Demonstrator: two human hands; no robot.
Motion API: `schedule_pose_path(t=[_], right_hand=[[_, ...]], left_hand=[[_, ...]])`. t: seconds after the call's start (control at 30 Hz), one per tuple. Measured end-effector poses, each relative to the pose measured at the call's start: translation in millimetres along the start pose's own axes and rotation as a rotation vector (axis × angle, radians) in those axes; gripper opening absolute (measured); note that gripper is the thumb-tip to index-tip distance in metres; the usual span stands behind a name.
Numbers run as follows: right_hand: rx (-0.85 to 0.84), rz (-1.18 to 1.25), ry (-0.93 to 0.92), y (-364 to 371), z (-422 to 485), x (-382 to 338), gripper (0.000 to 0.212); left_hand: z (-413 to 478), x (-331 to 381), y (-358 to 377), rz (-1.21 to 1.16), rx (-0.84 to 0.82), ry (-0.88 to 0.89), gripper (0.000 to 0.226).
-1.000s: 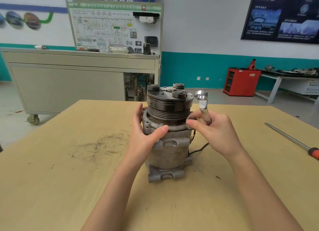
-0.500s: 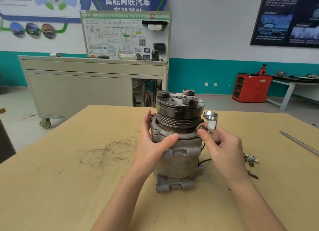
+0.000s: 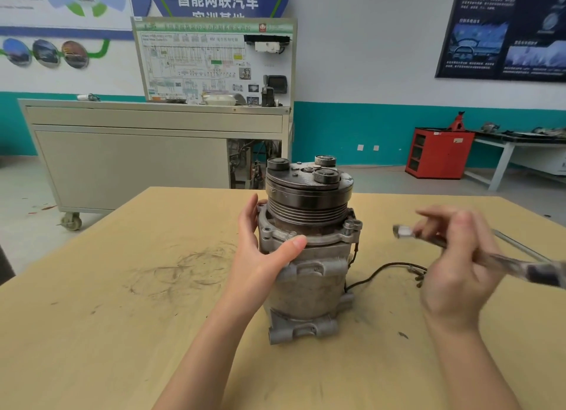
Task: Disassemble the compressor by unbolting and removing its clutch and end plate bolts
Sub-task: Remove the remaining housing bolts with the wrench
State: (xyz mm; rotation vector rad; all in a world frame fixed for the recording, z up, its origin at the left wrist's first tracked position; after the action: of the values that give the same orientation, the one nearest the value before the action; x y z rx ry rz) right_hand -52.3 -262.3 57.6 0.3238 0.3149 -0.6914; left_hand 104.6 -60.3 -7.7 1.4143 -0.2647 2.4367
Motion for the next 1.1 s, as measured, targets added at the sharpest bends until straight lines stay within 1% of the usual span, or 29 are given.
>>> schedule_pose_path(t=[0.07, 0.13, 0.2, 0.23, 0.33, 0.47, 0.57, 0.7, 0.83, 0.93, 1.03, 1.1], right_hand=[[0.036, -0.128, -0.029, -9, 5, 0, 0.035], [0.050, -0.232, -0.024, -14, 8, 3, 0.046], [0.064, -0.236, 0.043, -17, 10, 10, 0.058], [0.082, -0.203, 0.094, -19, 10, 13, 0.059], [0.130, -0.034, 0.237, -21, 8, 20, 0.056], [0.159, 0.112, 0.328, -18, 7, 26, 0.054], [0.115, 0.186, 0.334, -14, 8, 27, 0.038], [-0.022, 0.232, 0.299, -2, 9, 21, 0.022], [-0.043, 0.242, 0.337, 7, 5, 22, 0.017], [-0.081, 0.309, 0.344, 12, 4, 19, 0.009], [-0.064, 0.321, 0.367, 5, 7, 22, 0.013], [-0.086, 0.350, 0.393, 3, 8, 26, 0.015]], left_hand=[[-1, -1, -1, -0.005, 0.003, -0.005, 0.106], [-1, -1, -2, -0.003, 0.003, -0.003, 0.107], [-1, -2, -1, -0.005, 0.000, -0.007, 0.107], [-1, -2, -1, -0.008, 0.001, -0.010, 0.106], [0, -1, -1, -0.003, 0.003, -0.012, 0.105], [0, -1, -1, -0.006, 0.003, -0.008, 0.106], [-1, 0, -1, -0.006, -0.002, -0.004, 0.107], [-1, 1, -1, -0.001, 0.001, -0.007, 0.109], [-1, 2, 0, -0.001, 0.004, -0.009, 0.110], [-1, 2, 0, -0.004, 0.001, -0.009, 0.108], [-1, 2, -1, -0.008, 0.002, -0.007, 0.107], [-1, 1, -1, -0.007, 0.004, -0.006, 0.107]])
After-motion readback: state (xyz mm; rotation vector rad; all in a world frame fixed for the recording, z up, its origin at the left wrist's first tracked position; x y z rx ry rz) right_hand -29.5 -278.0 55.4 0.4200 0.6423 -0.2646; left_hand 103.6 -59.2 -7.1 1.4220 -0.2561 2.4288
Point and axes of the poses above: each hand's wrist, its own z-axis towards the middle knuckle, its own y-axis out of the palm, x = y × z, the point moved 9 cm from there along z, towards the middle knuckle, and after that the axes turned 4 degrees about -x, right-handed, at the moved point
